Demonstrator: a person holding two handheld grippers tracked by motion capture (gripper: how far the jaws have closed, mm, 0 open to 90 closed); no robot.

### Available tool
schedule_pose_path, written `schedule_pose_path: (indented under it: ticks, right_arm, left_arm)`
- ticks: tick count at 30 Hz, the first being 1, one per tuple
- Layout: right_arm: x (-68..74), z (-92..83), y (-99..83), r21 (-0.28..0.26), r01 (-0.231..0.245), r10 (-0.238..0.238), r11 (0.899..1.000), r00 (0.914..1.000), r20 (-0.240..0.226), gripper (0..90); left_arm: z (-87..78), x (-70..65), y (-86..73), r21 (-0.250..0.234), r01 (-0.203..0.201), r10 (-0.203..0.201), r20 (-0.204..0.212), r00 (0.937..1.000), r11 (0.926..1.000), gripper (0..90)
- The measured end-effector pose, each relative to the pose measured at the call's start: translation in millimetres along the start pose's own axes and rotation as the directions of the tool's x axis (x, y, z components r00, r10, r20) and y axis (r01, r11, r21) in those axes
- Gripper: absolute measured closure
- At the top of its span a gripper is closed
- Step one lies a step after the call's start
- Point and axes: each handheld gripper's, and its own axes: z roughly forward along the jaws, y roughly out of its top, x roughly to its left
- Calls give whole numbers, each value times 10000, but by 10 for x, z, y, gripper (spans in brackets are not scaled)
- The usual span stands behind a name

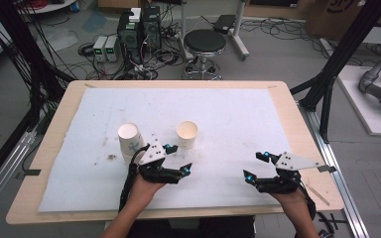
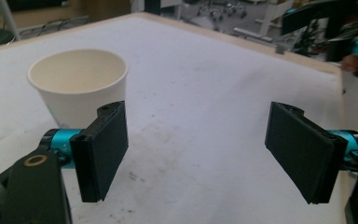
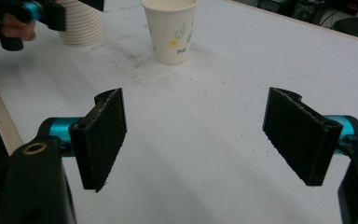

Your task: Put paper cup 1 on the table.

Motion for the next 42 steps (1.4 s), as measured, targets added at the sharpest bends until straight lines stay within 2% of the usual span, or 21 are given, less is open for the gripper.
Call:
schedule_pose_path:
  ticks: [3,9,14,18,25,28,31,35,38,42]
  right_arm:
    - [4,5,-1,-26,105,-105,9999,9999,-2,221]
    - [8,2,-2,26,20,-20,10000,10000,25,221]
    - [0,2,-2,15,43,-43,10000,10000,76,221]
    - [-2,12,-3,36,21,-21,10000,10000,87,221]
    - [-20,19,-10,73,42,-43,10000,9998,190,221]
    - [-33,14,-13,45,1,-2,10000,9996,283,221]
    - [-34,9,-5,36,39,-40,10000,9992,405,221]
    - [-41,0,20,-131,100,-93,9999,9984,561,220]
    - [-43,5,22,-138,56,-46,9999,9976,686,220]
    - [-43,12,5,-103,111,-104,9999,9978,653,220]
  left_arm:
    - [-122,-38,8,-528,-65,81,300,9995,9986,216]
    - [-450,-83,23,-1289,-318,382,480,9981,9912,214]
    - [-765,-49,-35,-1478,-511,533,107,9985,9877,229]
    - [-988,36,-136,-1682,-335,280,-353,9990,9852,230]
    - [-1277,174,-270,-1980,-155,-56,-1059,9944,9801,229]
    - [-1379,247,-326,-2131,41,-350,-1417,9893,9770,203]
    - [-1477,331,-371,-2320,230,-658,-1787,9817,9725,145]
    - [-1592,434,-416,-2535,391,-977,-2227,9700,9666,144]
    - [-1629,488,-438,-2467,442,-1067,-2460,9634,9681,145]
    - [-1643,505,-448,-2378,399,-1024,-2566,9611,9705,147]
